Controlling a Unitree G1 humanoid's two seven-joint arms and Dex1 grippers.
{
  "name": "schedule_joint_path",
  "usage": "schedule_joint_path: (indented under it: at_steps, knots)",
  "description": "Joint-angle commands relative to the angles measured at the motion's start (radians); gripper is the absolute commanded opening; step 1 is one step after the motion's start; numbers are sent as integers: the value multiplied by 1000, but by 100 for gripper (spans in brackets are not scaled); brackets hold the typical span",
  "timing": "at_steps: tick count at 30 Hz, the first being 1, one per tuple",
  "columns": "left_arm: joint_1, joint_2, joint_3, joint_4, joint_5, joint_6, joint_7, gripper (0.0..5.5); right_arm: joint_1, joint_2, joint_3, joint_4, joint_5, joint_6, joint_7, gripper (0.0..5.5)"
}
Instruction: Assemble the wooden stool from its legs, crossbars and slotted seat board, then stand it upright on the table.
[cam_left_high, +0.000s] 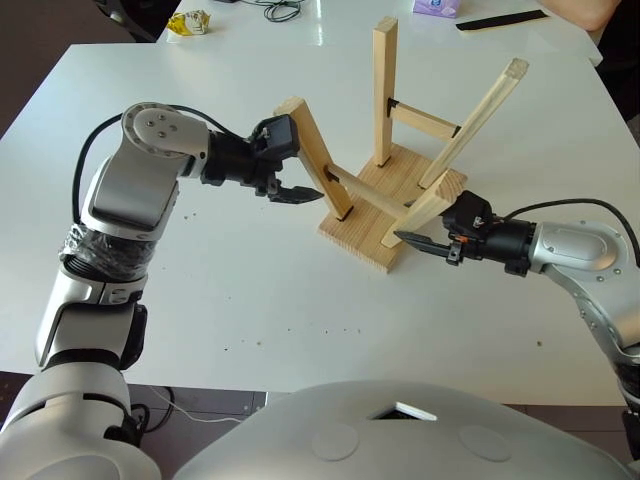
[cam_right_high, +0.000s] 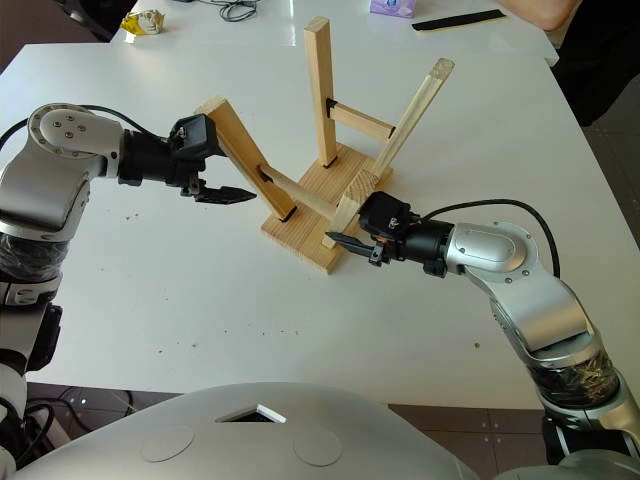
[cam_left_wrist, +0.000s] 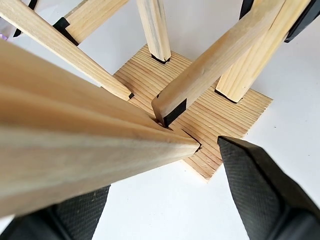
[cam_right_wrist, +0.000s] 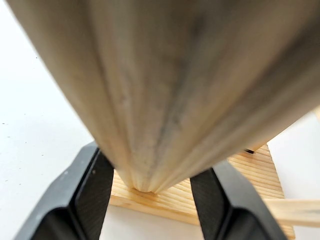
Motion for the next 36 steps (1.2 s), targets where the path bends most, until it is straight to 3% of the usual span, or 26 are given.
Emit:
schedule_joint_path:
  at_steps: [1, 4, 5, 13, 22, 36]
  knots:
    - [-88, -151, -51, -203, -202, -55, -99, 357, 18, -21, 36, 21, -15, 5, 38, 215]
    - [-69, -145, -32, -251, -229, -27, -92, 357, 12, -29, -7, 36, 5, 10, 51, 215]
    - [-62, -144, -28, -263, -234, -20, -90, 357, 8, -30, -17, 41, 14, 12, 58, 251]
    - [-33, -146, -20, -290, -230, -9, -72, 357, 48, -93, -48, 87, 10, -8, 143, 369]
    - [29, -112, 3, -334, -247, -10, -56, 357, 157, -275, -76, 223, -89, -150, 331, 372]
    - [153, 28, 13, -313, -219, -169, -84, 357, 62, -162, -74, 341, -201, -215, 206, 372]
